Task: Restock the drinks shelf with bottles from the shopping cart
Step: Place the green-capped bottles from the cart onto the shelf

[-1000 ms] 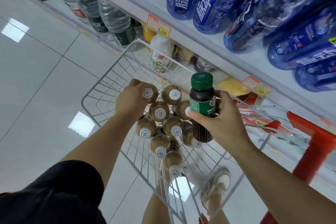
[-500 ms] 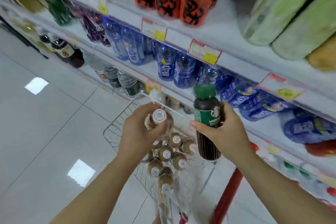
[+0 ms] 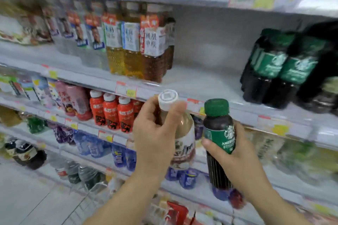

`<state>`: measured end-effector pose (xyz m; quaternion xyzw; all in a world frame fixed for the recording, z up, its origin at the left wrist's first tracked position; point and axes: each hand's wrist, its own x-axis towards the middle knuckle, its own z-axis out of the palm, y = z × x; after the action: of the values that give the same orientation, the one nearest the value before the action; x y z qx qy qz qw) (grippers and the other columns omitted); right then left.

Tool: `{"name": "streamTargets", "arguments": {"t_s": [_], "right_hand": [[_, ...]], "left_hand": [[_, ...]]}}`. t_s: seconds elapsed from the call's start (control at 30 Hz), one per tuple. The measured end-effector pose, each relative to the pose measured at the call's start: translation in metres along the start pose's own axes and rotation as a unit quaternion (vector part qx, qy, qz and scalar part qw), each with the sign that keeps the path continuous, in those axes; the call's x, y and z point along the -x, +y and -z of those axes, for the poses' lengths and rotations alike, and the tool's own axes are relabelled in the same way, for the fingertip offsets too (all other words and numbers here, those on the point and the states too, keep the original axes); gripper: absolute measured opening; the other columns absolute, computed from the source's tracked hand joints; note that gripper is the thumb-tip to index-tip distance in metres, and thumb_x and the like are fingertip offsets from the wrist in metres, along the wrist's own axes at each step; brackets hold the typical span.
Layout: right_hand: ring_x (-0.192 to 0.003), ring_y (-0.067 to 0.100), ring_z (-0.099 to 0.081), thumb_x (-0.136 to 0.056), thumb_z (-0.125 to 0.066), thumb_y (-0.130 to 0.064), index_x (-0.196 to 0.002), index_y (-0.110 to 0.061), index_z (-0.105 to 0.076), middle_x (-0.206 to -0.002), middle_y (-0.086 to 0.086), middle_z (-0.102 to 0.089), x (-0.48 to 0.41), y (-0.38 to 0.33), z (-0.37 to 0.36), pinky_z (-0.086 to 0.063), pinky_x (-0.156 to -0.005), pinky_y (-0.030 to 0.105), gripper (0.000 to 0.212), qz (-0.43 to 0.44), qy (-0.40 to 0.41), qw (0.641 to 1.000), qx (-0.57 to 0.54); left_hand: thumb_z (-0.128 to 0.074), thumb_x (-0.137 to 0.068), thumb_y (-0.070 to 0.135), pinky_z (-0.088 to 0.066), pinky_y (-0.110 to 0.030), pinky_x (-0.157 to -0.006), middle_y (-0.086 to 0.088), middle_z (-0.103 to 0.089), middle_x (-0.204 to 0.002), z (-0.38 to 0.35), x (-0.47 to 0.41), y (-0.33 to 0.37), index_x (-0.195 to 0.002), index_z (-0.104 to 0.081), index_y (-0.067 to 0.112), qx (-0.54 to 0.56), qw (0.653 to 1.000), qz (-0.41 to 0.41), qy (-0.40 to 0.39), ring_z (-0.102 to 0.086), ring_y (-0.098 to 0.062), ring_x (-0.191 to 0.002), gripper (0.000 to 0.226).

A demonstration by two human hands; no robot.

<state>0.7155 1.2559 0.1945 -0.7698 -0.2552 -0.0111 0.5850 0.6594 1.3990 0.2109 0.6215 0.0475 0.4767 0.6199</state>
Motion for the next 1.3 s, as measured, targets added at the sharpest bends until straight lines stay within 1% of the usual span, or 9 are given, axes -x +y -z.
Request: {"name": "streamTargets", "arguments": {"t_s": [0.2, 0.3, 0.4, 0.53, 0.67, 0.97, 1.1, 1.2, 1.3], "right_hand": [[-0.078, -0.008, -0.059, -0.060, -0.068, -0.043, -0.105, -0.037, -0.045, -0.087, -0.033, -0.060, -0.008, -0.045, 0.058, -0.043, -0.063, 0.005, 0.051, 0.067, 0.092, 0.993, -0.010], [-0.080, -0.008, -0.059, -0.065, -0.070, -0.040, -0.106, -0.038, -0.044, -0.089, -0.023, -0.063, -0.013, -0.053, 0.074, -0.044, -0.064, 0.006, 0.049, 0.077, 0.133, 0.988, -0.006], [-0.078, -0.009, -0.058, -0.069, -0.073, -0.028, -0.100, -0.040, -0.043, -0.090, -0.013, -0.061, -0.016, -0.055, 0.081, -0.044, -0.062, 0.006, 0.045, 0.075, 0.164, 0.984, -0.009], [-0.081, -0.007, -0.060, -0.061, -0.069, -0.039, -0.103, -0.040, -0.043, -0.093, -0.014, -0.061, -0.023, -0.050, 0.086, -0.046, -0.065, 0.008, 0.050, 0.069, 0.194, 0.978, -0.017], [-0.083, -0.008, -0.060, -0.066, -0.076, -0.029, -0.109, -0.034, -0.046, -0.093, -0.016, -0.063, -0.033, -0.040, 0.092, -0.044, -0.065, 0.004, 0.053, 0.067, 0.225, 0.972, -0.020], [-0.079, -0.005, -0.062, -0.069, -0.078, -0.017, -0.107, -0.032, -0.046, -0.090, -0.010, -0.065, -0.050, -0.023, 0.102, -0.049, -0.064, 0.011, 0.051, 0.039, 0.247, 0.968, -0.004], [-0.078, -0.001, -0.062, -0.069, -0.079, -0.019, -0.104, -0.035, -0.047, -0.090, -0.008, -0.066, -0.055, -0.015, 0.103, -0.048, -0.066, 0.022, 0.050, 0.027, 0.257, 0.966, 0.000], [-0.079, -0.003, -0.062, -0.068, -0.079, -0.020, -0.102, -0.036, -0.047, -0.089, -0.010, -0.065, -0.056, -0.011, 0.102, -0.048, -0.066, 0.020, 0.050, 0.032, 0.263, 0.964, 0.007], [-0.078, -0.009, -0.059, -0.069, -0.078, -0.016, -0.099, -0.037, -0.045, -0.092, -0.013, -0.062, -0.058, -0.012, 0.106, -0.047, -0.062, 0.013, 0.049, 0.041, 0.288, 0.957, -0.007]], "left_hand": [[-0.061, -0.075, 0.042, -0.042, -0.008, -0.066, 0.019, -0.062, -0.078, -0.078, -0.026, 0.054, -0.088, -0.056, 0.036, 0.011, 0.989, -0.139, -0.043, -0.057, 0.006, -0.073, 0.015], [-0.066, -0.078, 0.039, -0.040, -0.004, -0.069, 0.017, -0.061, -0.081, -0.104, -0.041, 0.056, -0.090, -0.054, 0.037, 0.004, 0.984, -0.163, -0.068, -0.057, 0.009, -0.078, 0.017], [-0.066, -0.074, 0.045, -0.043, -0.010, -0.072, 0.017, -0.063, -0.085, -0.124, -0.058, 0.047, -0.088, -0.055, 0.039, 0.000, 0.987, -0.140, -0.078, -0.058, 0.005, -0.081, 0.018], [-0.071, -0.079, 0.031, -0.038, -0.003, -0.069, 0.016, -0.062, -0.086, -0.145, -0.080, 0.034, -0.090, -0.058, 0.033, -0.034, 0.988, -0.110, -0.099, -0.055, 0.008, -0.081, 0.017], [-0.068, -0.080, 0.033, -0.038, -0.003, -0.068, 0.012, -0.064, -0.088, -0.163, -0.103, 0.029, -0.093, -0.062, 0.026, -0.055, 0.987, -0.084, -0.128, -0.056, 0.003, -0.081, 0.016], [-0.066, -0.083, 0.035, -0.036, -0.008, -0.050, 0.011, -0.051, -0.060, -0.182, -0.126, 0.003, -0.069, -0.052, 0.019, -0.091, 0.985, -0.031, -0.145, -0.048, 0.001, -0.051, 0.025], [-0.061, -0.087, 0.036, -0.038, -0.003, -0.052, 0.012, -0.054, -0.070, -0.190, -0.145, -0.005, -0.086, -0.054, 0.020, -0.089, 0.983, 0.015, -0.161, -0.050, 0.001, -0.063, 0.017], [-0.060, -0.088, 0.036, -0.038, -0.001, -0.056, 0.003, -0.059, -0.078, -0.191, -0.148, -0.013, -0.089, -0.055, 0.019, -0.085, 0.983, 0.013, -0.163, -0.053, -0.002, -0.069, 0.018], [-0.066, -0.080, 0.041, -0.041, -0.010, -0.081, -0.001, -0.054, -0.113, -0.181, -0.135, -0.029, -0.118, -0.051, 0.024, -0.094, 0.978, -0.016, -0.183, -0.056, -0.007, -0.098, 0.044]]}}
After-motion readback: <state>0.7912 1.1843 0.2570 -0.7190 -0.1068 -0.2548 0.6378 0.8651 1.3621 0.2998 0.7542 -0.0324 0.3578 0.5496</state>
